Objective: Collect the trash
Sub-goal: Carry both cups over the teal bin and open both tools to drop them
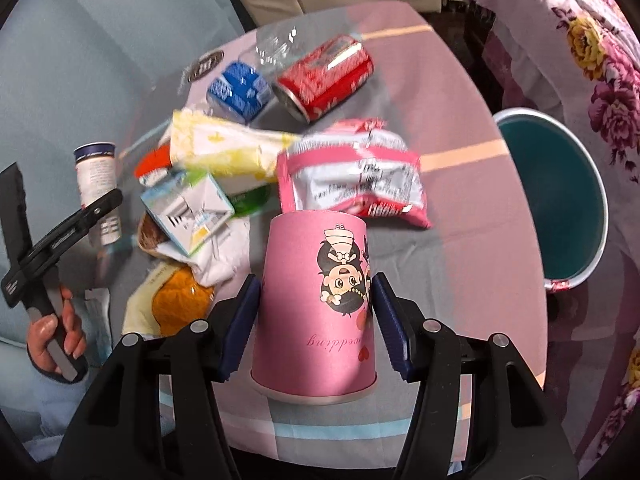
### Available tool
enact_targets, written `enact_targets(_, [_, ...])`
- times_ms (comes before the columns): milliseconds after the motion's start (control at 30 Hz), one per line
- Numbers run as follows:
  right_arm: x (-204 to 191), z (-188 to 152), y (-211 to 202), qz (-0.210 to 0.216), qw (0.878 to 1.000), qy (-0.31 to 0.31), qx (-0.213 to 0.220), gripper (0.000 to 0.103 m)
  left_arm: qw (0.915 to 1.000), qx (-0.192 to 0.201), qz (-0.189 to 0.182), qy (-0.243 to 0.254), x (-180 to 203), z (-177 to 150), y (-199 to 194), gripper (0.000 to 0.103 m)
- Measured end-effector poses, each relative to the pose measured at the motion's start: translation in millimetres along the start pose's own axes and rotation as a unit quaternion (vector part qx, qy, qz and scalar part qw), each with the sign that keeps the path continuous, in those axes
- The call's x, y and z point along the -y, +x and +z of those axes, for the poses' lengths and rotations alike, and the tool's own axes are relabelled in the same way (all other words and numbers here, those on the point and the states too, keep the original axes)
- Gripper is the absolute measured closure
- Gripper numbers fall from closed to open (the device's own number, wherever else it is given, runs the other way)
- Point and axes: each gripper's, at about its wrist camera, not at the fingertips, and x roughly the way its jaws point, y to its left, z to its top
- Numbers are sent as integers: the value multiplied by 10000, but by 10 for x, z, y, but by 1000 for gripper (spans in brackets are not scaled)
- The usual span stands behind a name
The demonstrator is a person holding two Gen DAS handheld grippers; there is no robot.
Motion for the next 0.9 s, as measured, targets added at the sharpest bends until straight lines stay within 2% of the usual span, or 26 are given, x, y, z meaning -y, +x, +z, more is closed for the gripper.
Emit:
enact_targets(167, [287, 132, -270, 175, 9986, 308, 401, 48, 9985, 184, -386, 345, 416, 186, -229, 55])
enact_targets(333, [589, 205, -567, 326, 9949, 551, 775, 48, 9932, 112, -813, 826, 1032, 371, -200, 55])
enact_targets(533, [1294, 281, -848, -206, 9856, 1072, 1295, 48, 9819, -350, -1240, 1390, 1978, 411, 183, 55])
enact_targets(700, [1993, 245, -902, -439, 9739, 1697, 1443, 48, 9685, -734, -1454, 1882, 2787, 346, 574, 55])
enact_targets(900, [2485, 209, -840, -577, 9660, 2084, 1419, 48, 9537, -1047, -1566, 2344, 3523, 271, 1006, 55])
